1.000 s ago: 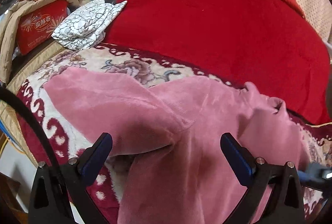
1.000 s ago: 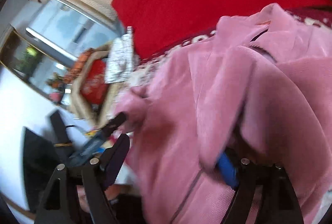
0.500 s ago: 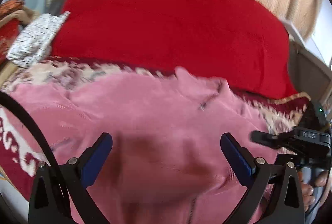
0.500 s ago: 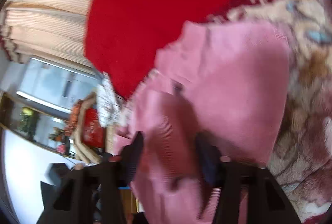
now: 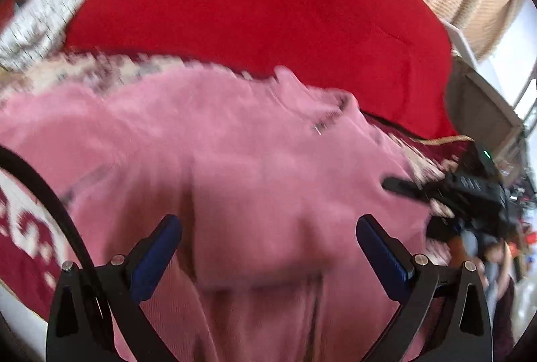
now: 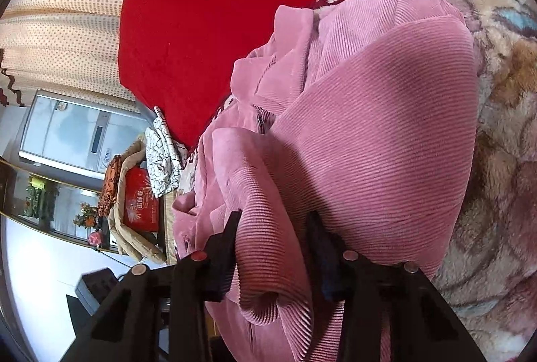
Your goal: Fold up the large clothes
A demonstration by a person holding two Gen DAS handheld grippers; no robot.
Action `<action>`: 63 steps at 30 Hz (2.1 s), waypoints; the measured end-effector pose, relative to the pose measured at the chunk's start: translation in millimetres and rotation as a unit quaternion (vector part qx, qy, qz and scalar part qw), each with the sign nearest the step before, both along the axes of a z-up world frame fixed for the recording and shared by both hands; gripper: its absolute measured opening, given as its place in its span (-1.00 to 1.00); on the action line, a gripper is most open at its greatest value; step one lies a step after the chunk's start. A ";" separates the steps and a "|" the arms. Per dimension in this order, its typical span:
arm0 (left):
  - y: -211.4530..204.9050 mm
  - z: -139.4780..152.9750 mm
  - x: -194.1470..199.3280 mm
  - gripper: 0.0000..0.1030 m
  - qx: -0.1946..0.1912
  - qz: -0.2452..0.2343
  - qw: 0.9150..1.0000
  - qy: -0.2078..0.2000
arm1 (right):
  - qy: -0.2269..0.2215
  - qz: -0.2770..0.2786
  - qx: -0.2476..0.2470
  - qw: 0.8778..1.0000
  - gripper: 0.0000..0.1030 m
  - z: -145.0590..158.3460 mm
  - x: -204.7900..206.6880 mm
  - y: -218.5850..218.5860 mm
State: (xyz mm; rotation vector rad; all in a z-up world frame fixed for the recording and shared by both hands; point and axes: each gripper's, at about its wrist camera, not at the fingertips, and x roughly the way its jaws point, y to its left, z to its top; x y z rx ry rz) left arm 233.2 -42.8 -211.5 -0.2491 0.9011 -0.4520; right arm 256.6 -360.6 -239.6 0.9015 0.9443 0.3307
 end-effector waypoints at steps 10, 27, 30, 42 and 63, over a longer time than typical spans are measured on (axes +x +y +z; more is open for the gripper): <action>-18.7 -25.1 -13.4 -0.05 -0.055 -0.087 0.991 0.084 | -0.006 0.004 -0.019 1.000 -0.17 1.4 0.3 5.4; 22.8 -34.6 31.7 0.44 -0.144 0.116 0.976 0.115 | -0.013 0.010 -0.041 0.999 -0.17 4.4 0.4 11.2; 15.4 -36.5 41.0 -0.12 -0.114 0.114 0.982 0.094 | -0.016 0.011 -0.051 0.999 -0.17 5.5 -0.4 13.2; -13.5 16.9 21.2 -0.91 0.071 0.090 0.987 -0.112 | -0.062 0.001 -0.098 0.993 -0.15 22.3 -11.4 22.1; -0.2 20.4 36.0 0.39 0.077 0.090 0.989 -0.087 | -0.072 0.025 -0.154 0.985 -0.17 26.0 -11.0 44.3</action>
